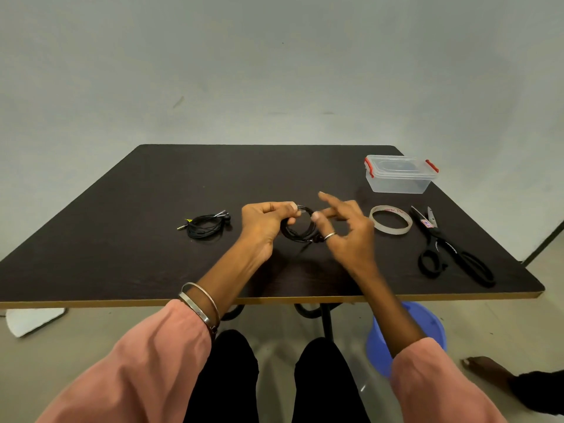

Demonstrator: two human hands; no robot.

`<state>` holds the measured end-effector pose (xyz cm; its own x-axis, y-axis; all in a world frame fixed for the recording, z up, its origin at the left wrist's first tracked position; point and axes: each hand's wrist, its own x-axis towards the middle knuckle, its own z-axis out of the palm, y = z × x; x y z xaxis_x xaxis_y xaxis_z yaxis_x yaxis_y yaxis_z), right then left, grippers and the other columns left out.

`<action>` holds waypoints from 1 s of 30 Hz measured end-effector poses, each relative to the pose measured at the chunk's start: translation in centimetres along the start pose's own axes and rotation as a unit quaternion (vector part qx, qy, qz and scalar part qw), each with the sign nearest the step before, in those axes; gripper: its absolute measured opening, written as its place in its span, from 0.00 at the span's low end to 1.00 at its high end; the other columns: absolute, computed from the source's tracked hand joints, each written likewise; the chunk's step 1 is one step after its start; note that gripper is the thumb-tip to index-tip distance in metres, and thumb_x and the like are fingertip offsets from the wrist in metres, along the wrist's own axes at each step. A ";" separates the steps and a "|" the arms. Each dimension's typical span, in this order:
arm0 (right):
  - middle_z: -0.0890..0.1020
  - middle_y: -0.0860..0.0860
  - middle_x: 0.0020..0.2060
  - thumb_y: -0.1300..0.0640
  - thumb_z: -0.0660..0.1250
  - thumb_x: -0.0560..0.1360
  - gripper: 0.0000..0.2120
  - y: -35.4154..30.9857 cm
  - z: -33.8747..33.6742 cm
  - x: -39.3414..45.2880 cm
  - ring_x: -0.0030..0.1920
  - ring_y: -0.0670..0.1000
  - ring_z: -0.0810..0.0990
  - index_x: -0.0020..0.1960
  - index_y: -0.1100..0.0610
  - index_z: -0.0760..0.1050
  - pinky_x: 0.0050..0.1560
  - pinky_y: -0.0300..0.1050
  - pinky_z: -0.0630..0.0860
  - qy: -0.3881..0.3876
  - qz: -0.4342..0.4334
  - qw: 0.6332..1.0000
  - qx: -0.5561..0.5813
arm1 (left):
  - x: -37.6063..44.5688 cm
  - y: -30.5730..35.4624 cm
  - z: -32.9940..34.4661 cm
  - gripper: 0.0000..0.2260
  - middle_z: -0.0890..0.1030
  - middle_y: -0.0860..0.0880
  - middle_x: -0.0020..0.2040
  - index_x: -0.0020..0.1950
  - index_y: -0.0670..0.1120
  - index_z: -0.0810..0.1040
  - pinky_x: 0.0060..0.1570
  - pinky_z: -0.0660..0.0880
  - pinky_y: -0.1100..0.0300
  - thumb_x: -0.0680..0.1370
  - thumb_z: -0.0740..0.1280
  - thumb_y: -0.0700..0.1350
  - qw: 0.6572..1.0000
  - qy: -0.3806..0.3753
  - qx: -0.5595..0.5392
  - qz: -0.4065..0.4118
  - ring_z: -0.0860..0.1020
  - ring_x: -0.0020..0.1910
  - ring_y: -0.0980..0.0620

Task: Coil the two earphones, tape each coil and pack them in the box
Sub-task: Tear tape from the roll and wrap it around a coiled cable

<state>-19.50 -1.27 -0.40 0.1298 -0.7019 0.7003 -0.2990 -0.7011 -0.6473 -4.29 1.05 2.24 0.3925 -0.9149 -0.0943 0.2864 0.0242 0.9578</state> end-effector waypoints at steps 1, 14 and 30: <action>0.83 0.55 0.44 0.56 0.68 0.75 0.14 -0.3 -0.1 0.3 0.45 0.44 0.80 0.60 0.55 0.79 0.50 0.41 0.77 0.031 0.055 0.996 0.062 | 0.0 0.0 -0.1 0.02 0.85 0.42 0.39 0.41 0.38 0.83 0.40 0.77 0.64 0.72 0.72 0.33 1.000 -0.004 0.009 0.012 0.84 0.40 0.50; 0.81 0.52 0.37 0.57 0.67 0.70 0.07 -0.3 0.0 3.4 0.42 0.54 0.76 0.44 0.59 0.80 0.40 0.44 0.68 -0.189 -0.037 0.964 -0.183 | 0.1 -0.4 -0.8 0.04 0.85 0.45 0.39 0.46 0.43 0.85 0.46 0.80 0.59 0.73 0.73 0.40 0.951 -0.066 0.249 0.169 0.82 0.37 0.52; 0.85 0.52 0.38 0.58 0.70 0.74 0.03 1.2 3.5 2.6 0.40 0.48 0.83 0.44 0.57 0.83 0.45 0.42 0.79 -0.108 0.329 0.934 0.088 | 3.1 -0.4 -2.1 0.06 0.85 0.47 0.40 0.43 0.48 0.86 0.41 0.79 0.54 0.74 0.68 0.44 0.832 0.017 0.532 0.157 0.82 0.42 0.47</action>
<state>-16.26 -4.41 -0.43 0.1652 -0.9839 0.0680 -0.2234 -0.1045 -0.9691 -1.39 -0.95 0.98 0.3322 -0.9182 0.2158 -0.7632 -0.1272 0.6336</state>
